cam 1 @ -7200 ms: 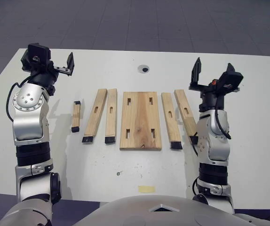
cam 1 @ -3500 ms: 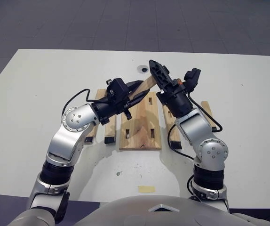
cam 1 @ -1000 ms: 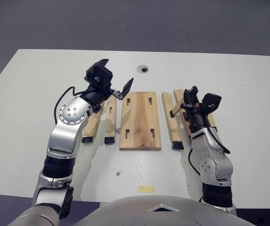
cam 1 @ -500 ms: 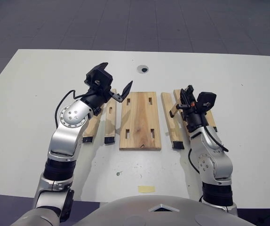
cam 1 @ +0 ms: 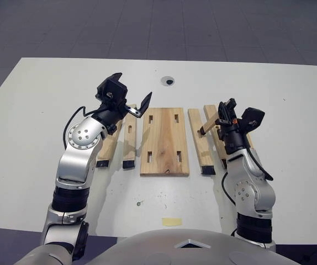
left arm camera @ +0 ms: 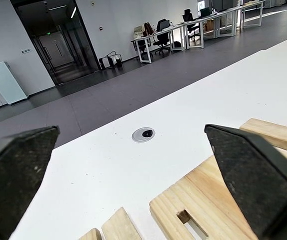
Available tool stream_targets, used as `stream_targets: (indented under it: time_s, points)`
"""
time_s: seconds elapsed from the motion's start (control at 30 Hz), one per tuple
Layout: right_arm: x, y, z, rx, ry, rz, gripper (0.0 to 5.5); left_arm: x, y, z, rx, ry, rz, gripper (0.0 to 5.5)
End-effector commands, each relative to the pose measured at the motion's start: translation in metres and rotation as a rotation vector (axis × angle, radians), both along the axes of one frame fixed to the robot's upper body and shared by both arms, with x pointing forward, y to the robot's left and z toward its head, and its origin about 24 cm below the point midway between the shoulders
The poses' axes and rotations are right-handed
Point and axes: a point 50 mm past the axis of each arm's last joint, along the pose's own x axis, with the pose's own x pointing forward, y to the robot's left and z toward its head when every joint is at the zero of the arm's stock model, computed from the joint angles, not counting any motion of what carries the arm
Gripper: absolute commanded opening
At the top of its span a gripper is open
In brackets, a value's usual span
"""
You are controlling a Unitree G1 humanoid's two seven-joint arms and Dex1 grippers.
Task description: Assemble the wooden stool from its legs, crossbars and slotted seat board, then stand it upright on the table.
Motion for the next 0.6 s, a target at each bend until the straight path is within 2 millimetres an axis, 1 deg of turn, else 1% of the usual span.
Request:
stream_targets:
  time_s: [0.03, 0.13, 0.23, 0.47, 0.6]
  points:
    - [-0.001, -0.001, -0.010, 0.058, 0.054, -0.021, 0.40, -0.001, 0.000, -0.002, 0.016, 0.006, -0.002, 5.40]
    - [0.001, 0.001, -0.010, 0.072, 0.055, -0.028, 0.40, -0.001, 0.000, -0.002, 0.017, 0.007, -0.002, 5.40]
    - [0.003, 0.002, -0.012, 0.008, 0.055, -0.017, 0.40, 0.000, 0.000, -0.002, 0.023, 0.007, -0.003, 5.40]
    - [0.000, 0.003, -0.015, -0.111, 0.077, 0.014, 0.40, -0.001, -0.002, -0.004, 0.067, 0.006, -0.024, 5.40]
    - [-0.001, 0.003, -0.024, -0.154, 0.113, 0.024, 0.40, -0.002, -0.007, -0.001, 0.087, -0.014, -0.046, 5.40]
